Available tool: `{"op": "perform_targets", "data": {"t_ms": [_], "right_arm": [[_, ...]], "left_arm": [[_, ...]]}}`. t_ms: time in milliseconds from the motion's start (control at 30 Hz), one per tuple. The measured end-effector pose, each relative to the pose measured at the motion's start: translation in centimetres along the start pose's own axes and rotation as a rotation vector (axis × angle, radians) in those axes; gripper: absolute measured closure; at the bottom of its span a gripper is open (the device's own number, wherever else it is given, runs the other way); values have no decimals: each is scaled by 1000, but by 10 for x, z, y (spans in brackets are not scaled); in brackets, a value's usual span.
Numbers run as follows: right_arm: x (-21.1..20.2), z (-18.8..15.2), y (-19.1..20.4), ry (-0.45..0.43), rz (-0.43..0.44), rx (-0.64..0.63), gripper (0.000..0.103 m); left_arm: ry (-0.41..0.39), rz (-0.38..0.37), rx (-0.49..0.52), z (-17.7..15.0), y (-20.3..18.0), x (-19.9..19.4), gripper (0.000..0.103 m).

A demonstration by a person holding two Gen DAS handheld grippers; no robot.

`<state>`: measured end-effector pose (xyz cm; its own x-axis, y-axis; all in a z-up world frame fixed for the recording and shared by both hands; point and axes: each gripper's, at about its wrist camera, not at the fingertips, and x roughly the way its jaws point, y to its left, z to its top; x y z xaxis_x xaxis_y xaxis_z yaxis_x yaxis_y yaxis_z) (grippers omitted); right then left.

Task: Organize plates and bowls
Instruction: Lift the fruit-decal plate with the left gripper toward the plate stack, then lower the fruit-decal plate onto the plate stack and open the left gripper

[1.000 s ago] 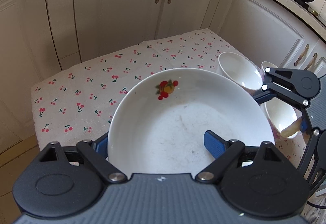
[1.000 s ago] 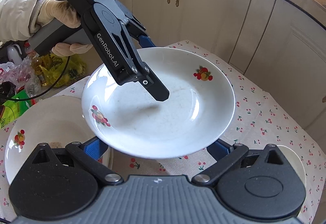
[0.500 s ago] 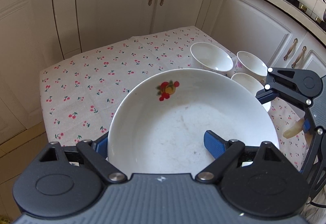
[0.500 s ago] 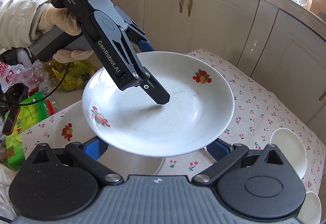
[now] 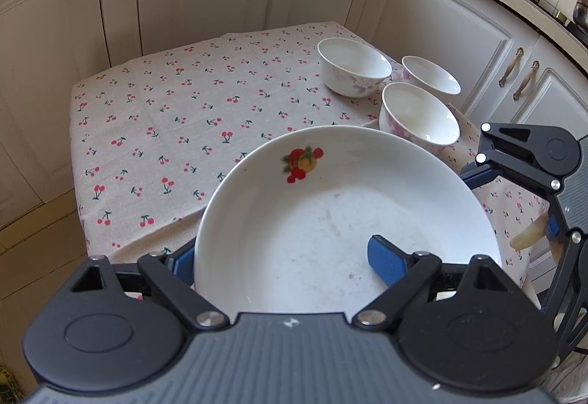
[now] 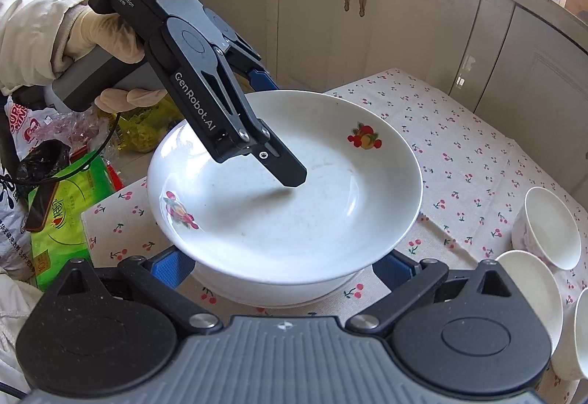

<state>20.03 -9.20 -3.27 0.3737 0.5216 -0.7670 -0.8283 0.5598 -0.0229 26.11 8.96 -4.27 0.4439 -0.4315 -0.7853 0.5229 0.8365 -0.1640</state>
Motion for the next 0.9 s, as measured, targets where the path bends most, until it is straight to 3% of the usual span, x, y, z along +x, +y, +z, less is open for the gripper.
{"op": "perform_targets", "data": {"t_ms": [900], "right_arm": [[16,-18,12,73,-10,16,0]], "left_arm": [[77,-9,-11,-18,-3,28,12]]}}
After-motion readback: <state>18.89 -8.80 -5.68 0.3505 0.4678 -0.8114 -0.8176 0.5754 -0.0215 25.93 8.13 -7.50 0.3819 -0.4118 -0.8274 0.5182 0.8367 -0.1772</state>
